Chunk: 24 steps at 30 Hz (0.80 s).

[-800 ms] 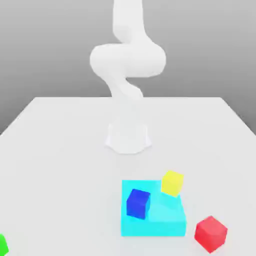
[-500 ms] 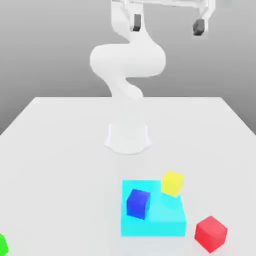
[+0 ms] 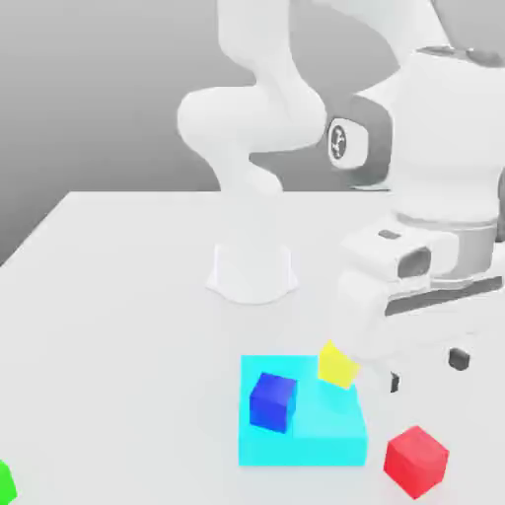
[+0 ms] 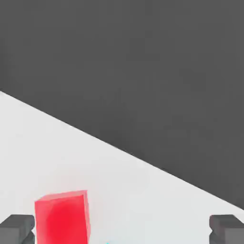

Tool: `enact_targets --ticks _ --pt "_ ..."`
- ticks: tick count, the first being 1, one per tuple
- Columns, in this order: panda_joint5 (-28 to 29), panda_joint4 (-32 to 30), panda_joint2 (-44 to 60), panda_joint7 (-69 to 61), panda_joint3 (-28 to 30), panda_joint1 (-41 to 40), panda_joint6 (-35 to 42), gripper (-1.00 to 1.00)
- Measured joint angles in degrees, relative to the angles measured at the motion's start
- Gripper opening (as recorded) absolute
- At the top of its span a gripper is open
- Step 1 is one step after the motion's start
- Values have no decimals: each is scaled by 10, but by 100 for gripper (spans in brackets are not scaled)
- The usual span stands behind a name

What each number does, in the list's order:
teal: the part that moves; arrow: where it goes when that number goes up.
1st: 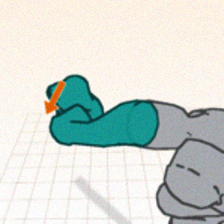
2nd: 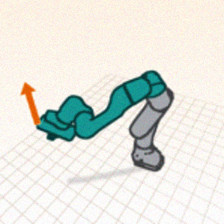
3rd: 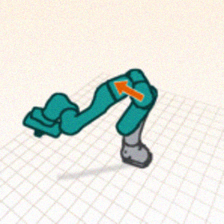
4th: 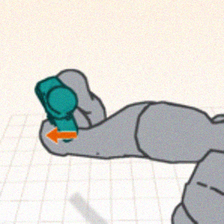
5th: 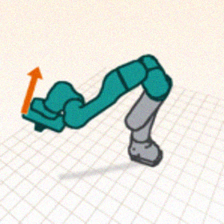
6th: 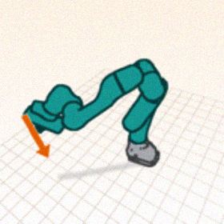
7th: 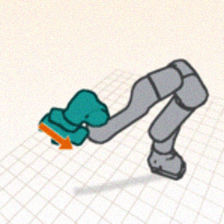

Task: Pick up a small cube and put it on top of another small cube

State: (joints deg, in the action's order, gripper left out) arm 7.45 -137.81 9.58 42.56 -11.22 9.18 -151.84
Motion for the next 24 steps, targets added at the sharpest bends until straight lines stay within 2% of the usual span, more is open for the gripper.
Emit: enact_targets --ticks 3,7,8,15,20,24 --pt "8 -4 62 -3 -6 12 -26 0" --pt "36 9 145 16 21 38 -86 0" --pt "41 12 161 20 28 44 -99 -100" --pt "42 13 163 21 28 45 -100 -100" --pt "2 -8 72 -3 0 21 -31 -100" --pt "-38 -49 -10 46 21 -5 9 -100"
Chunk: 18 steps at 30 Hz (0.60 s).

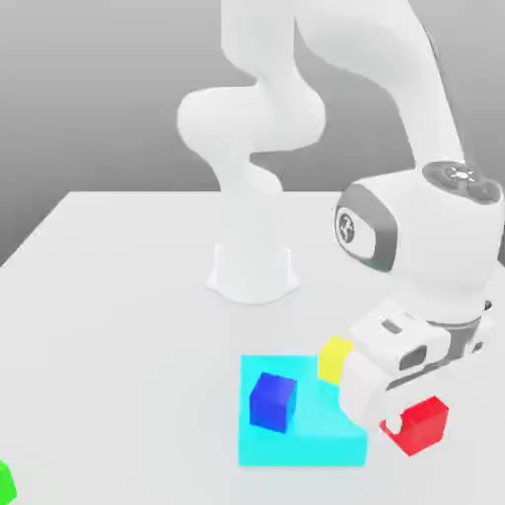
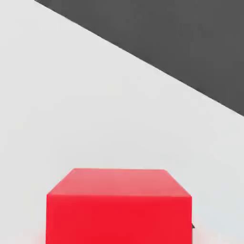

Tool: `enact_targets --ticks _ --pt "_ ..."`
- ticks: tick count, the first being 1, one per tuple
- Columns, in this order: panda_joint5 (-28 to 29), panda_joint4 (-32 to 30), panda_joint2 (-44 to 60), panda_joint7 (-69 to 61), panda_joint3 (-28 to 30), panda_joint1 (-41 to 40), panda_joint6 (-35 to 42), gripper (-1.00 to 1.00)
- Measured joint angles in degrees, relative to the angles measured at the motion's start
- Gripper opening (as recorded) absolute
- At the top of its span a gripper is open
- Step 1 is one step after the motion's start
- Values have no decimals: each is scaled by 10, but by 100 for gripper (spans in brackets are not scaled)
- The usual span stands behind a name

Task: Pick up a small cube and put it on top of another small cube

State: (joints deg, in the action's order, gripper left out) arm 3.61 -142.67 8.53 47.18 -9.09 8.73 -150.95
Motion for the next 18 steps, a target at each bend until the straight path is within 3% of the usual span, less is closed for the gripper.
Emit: enact_targets --ticks 9,14,15,18 --pt "-49 -98 -180 164 41 -87 80 -100" --pt "-40 -119 -115 191 45 -96 -7 -100" --pt "-39 -121 -101 192 45 -96 -23 100" --pt "-39 -121 -101 192 45 -96 -23 100"
